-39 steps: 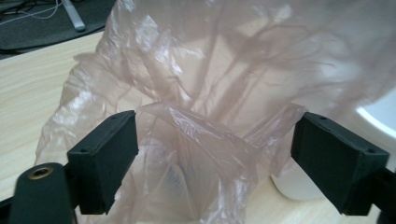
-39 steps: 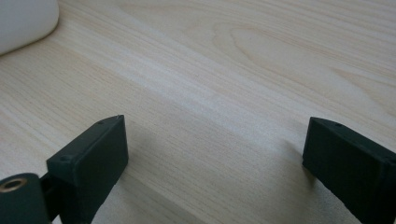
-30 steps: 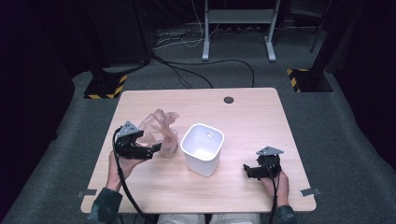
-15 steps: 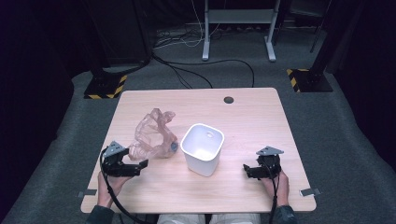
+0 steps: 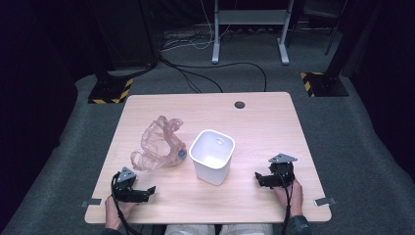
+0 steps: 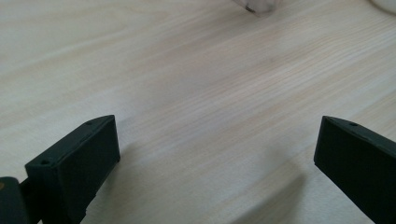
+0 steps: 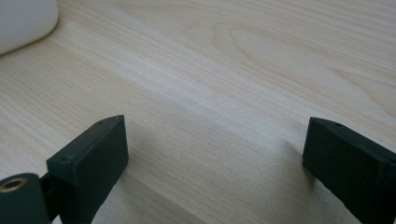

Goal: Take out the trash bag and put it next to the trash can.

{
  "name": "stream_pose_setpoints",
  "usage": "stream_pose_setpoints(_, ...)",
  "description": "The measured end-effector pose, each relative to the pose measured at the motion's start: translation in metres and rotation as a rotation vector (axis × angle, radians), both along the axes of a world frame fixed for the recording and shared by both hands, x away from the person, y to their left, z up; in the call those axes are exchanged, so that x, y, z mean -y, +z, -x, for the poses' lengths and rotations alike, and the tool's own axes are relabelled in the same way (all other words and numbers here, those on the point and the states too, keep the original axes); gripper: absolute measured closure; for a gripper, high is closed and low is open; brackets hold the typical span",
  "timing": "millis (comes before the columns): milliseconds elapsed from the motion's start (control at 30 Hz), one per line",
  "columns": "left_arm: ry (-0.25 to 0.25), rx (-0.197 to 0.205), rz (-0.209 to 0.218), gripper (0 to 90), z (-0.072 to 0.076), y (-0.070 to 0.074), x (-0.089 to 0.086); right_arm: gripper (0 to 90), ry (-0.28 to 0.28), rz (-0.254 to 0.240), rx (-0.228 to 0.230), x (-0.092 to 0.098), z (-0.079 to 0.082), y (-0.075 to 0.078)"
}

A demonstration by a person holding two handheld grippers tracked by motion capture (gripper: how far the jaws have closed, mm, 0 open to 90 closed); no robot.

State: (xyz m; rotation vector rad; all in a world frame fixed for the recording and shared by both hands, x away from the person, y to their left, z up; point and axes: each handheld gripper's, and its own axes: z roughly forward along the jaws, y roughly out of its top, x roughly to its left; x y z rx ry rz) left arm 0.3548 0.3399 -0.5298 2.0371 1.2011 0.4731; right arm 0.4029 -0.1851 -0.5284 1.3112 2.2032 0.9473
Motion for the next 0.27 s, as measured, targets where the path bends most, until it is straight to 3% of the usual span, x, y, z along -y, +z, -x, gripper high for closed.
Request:
stream_pose_setpoints(33,0.006,-0.01,-0.048,0.0,-0.003,-0.0011,0.0037,5.5,0.001,0.0,0.0,0.0001,-0.0003,0.0)
stream_pose_setpoints(267,0.018,-0.01,-0.045,0.0,-0.0066,-0.0012,0.004,5.4,-0.002,0.0,0.0,-0.0001,0.0,0.0)
